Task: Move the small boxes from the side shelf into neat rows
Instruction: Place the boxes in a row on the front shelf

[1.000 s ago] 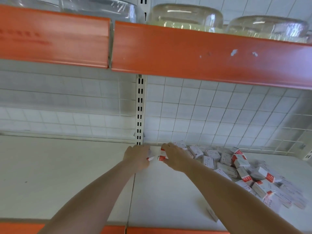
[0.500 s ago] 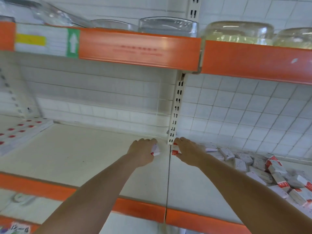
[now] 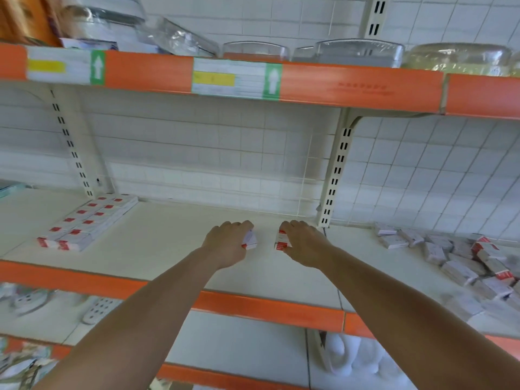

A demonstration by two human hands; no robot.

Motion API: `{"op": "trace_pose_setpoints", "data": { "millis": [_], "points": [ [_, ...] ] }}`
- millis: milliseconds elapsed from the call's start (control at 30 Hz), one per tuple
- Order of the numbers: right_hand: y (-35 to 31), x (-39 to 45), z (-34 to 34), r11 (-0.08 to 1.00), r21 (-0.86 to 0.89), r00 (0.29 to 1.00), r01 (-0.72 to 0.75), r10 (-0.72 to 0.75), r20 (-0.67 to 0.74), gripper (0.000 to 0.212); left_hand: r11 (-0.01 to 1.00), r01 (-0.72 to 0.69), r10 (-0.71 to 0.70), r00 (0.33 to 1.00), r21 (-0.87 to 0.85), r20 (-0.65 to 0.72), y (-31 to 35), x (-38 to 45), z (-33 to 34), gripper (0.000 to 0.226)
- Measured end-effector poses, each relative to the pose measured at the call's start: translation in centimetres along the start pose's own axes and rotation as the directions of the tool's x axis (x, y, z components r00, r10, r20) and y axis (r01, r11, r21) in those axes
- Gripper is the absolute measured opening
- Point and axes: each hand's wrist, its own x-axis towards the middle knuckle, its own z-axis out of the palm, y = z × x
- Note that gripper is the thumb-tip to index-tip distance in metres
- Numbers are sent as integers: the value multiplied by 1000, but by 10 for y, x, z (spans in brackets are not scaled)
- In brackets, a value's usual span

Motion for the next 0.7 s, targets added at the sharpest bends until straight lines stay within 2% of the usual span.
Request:
{"op": "trace_pose_setpoints", "data": {
  "millis": [400,700],
  "points": [
    [-111,8,10,999,24,999,-29,29,-22,43,1000,6,-5,1000,27,-16,-101,-57,-22,51],
    [-159,47,17,998,-16,997,57,-57,-43,45,998,65,-65,997,17,-33,-163,-62,-26,52]
  ]
}}
